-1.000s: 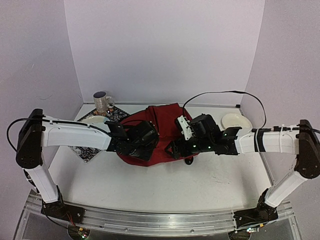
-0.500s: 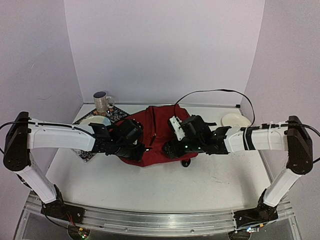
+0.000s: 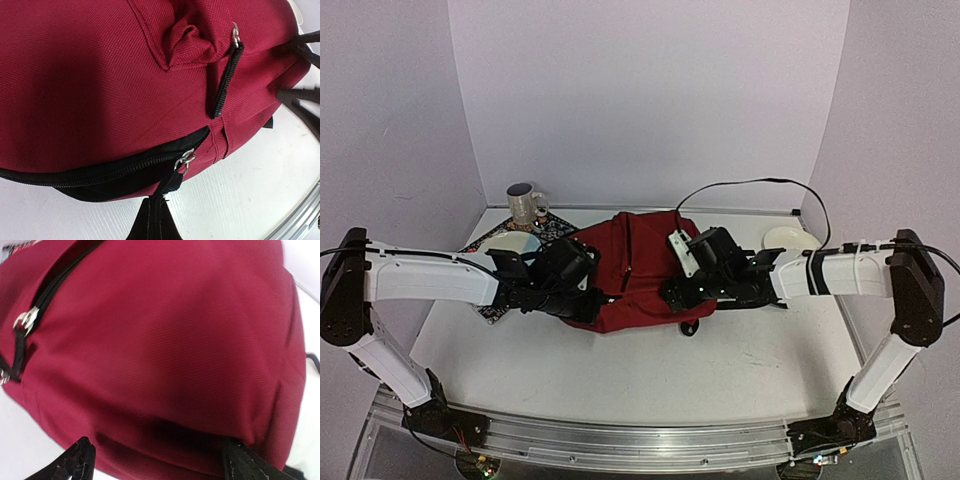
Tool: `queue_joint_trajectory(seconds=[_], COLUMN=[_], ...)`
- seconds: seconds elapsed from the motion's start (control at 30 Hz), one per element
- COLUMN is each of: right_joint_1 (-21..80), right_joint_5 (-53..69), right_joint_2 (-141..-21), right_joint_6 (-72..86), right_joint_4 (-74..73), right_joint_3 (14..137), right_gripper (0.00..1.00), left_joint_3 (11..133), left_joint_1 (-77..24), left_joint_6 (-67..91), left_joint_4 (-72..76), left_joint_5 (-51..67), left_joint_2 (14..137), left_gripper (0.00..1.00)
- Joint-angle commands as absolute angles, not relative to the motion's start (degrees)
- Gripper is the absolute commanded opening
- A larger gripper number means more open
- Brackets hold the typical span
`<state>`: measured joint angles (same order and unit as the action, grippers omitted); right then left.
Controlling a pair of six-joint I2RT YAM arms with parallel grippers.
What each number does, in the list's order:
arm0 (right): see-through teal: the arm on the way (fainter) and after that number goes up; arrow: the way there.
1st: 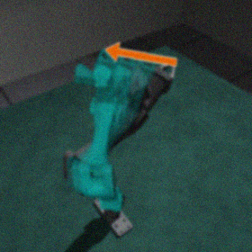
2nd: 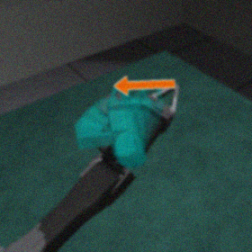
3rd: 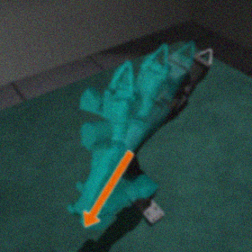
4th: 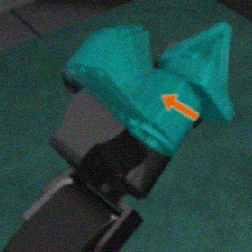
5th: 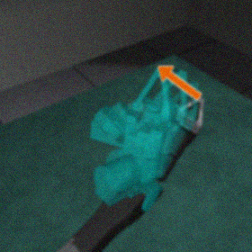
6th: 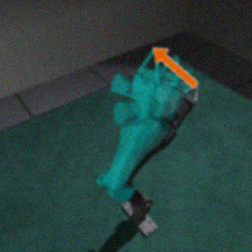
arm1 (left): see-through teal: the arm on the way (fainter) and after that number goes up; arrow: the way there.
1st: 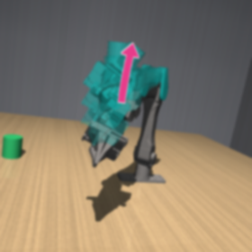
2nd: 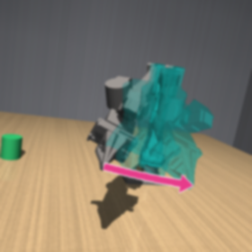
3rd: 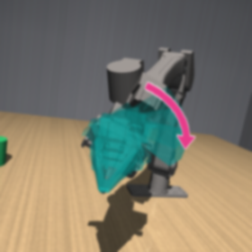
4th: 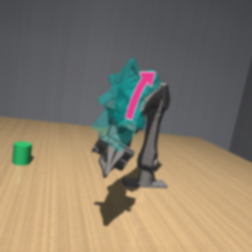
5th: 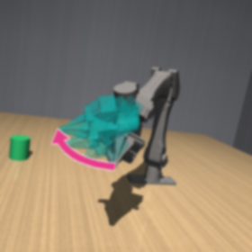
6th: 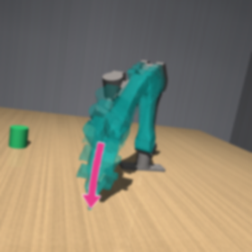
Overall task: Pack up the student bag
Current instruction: Hold the largest pocket of the student bag.
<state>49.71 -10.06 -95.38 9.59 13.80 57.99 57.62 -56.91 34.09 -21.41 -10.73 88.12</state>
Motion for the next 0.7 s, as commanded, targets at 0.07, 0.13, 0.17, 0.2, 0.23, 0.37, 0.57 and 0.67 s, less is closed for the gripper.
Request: queue_joint_trajectory(seconds=[0.07,0.13,0.17,0.2,0.23,0.37,0.57,0.67], right_joint_1=[54.49,55.4,55.8,56.1,56.31,56.39,56.35,56.27], right_joint_5=[-14.7,-15.74,-16.17,-16.3,-16.34,-18.04,-21.02,-23.56], right_joint_2=[-96.69,-97.66,-98.16,-98.79,-99.6,-102.55,-104.98,-105.12], right_joint_6=[-10.52,-14.57,-16.09,-17.39,-18.78,-21.82,-23.41,-23.99], right_joint_4=[11.85,11.14,10.83,10.49,10.08,9.67,9.75,10.2], right_joint_3=[62.81,64.33,65.1,65.75,66.49,68.42,69.6,68.94], right_gripper=[0.87,0.87,0.87,0.87,0.86,0.79,0.61,0.38], left_joint_3=[59.67,59.62,59.64,59.62,59.52,58.92,57.69,57.14], left_joint_1=[-56.34,-56.29,-56.26,-56.27,-56.28,-56.14,-55.58,-55.11], left_joint_6=[32.44,32.4,32.39,32.4,32.42,32.46,32.78,32.78], left_joint_4=[-21.85,-21.65,-21.54,-21.36,-21.04,-19.67,-18.04,-17.92], left_joint_5=[-11.46,-11.45,-11.38,-11.23,-11.04,-10.34,-9.14,-9.05], left_joint_2=[86.66,86.5,86.41,86.3,86.17,85.54,84.19,83.47], left_gripper=[0.0,0.0,0.0,0.0,0.0,0.0,0.0,0.0])
